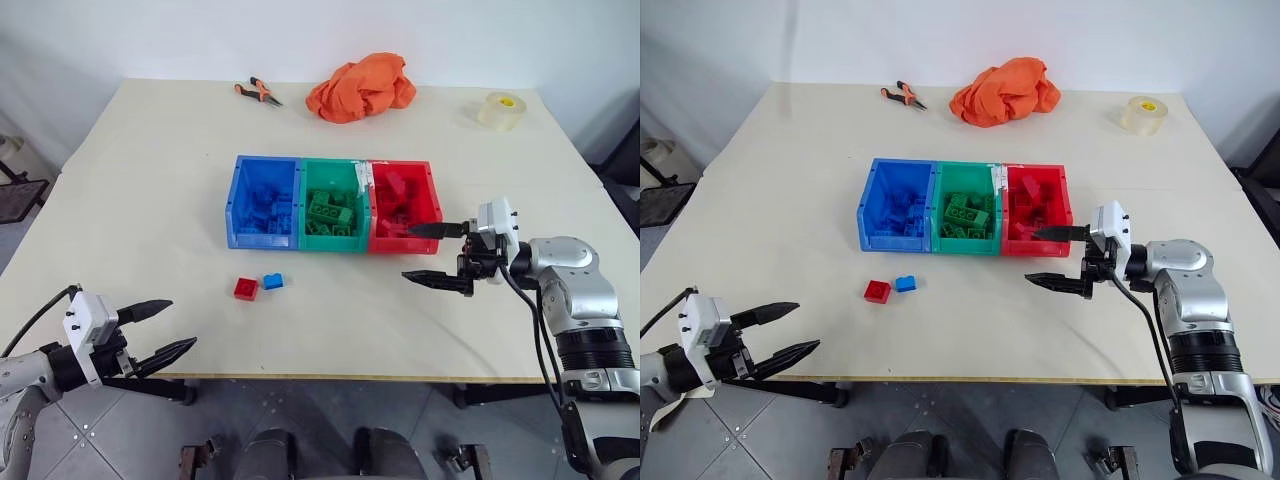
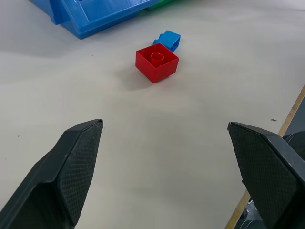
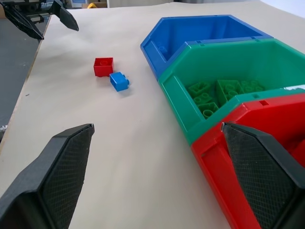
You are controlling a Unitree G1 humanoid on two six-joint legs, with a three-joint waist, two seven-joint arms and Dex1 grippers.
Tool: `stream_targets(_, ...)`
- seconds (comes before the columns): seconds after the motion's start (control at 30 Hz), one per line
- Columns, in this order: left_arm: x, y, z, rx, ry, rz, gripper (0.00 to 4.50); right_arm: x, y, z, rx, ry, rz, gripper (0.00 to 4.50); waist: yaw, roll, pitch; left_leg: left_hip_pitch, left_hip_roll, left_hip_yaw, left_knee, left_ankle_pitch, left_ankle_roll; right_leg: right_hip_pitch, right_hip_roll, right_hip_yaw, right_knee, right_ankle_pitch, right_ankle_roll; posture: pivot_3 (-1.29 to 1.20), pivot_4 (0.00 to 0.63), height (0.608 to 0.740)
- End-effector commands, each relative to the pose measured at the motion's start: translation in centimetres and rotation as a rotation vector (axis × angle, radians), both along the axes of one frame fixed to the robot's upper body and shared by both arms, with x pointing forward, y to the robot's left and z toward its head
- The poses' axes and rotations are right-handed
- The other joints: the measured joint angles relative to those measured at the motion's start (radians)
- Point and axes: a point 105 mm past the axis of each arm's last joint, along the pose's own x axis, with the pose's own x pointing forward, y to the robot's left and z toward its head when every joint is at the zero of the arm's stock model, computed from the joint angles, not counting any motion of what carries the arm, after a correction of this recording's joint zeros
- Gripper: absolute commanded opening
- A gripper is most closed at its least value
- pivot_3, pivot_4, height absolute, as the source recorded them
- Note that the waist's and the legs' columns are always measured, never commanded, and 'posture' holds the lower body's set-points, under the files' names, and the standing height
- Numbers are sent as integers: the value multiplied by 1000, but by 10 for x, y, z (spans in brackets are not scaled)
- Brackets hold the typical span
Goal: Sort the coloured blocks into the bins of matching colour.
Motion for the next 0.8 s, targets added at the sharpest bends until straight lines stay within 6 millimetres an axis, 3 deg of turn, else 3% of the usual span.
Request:
stream_targets(0.03,18,-15,7,6,-86,-6,4460,0,3,12,8,-50,19,4500,6,0,0,0,0,0,0,0,0,0,0,0,0,0,0,0,150,740)
stream_targets(0.2,43,-38,3,6,-108,-30,4460,0,3,11,8,-51,16,4500,3,0,0,0,-1,0,0,0,0,0,1,-1,1,0,0,0,150,740)
stream_targets(0.33,60,-53,-11,32,-86,-68,4460,-1,4,9,8,-52,11,4500,3,0,0,0,0,1,0,0,0,0,5,-4,2,0,0,0,150,740)
stream_targets(0.57,81,-57,-30,68,-45,-71,4460,-5,-1,9,13,-60,-17,4500,4,0,0,0,-1,4,0,1,1,-1,7,-7,3,0,1,0,150,740)
stream_targets(0.67,85,-58,-24,56,-107,-88,3921,-7,-2,8,14,-59,-24,4500,4,0,0,1,-1,4,0,1,1,-1,6,-7,3,0,1,0,150,740)
stream_targets(0.8,88,-61,-23,31,-128,-101,2632,-8,-1,8,17,-58,-28,4500,4,0,0,1,-1,3,1,1,1,-1,6,-7,3,0,1,0,150,740)
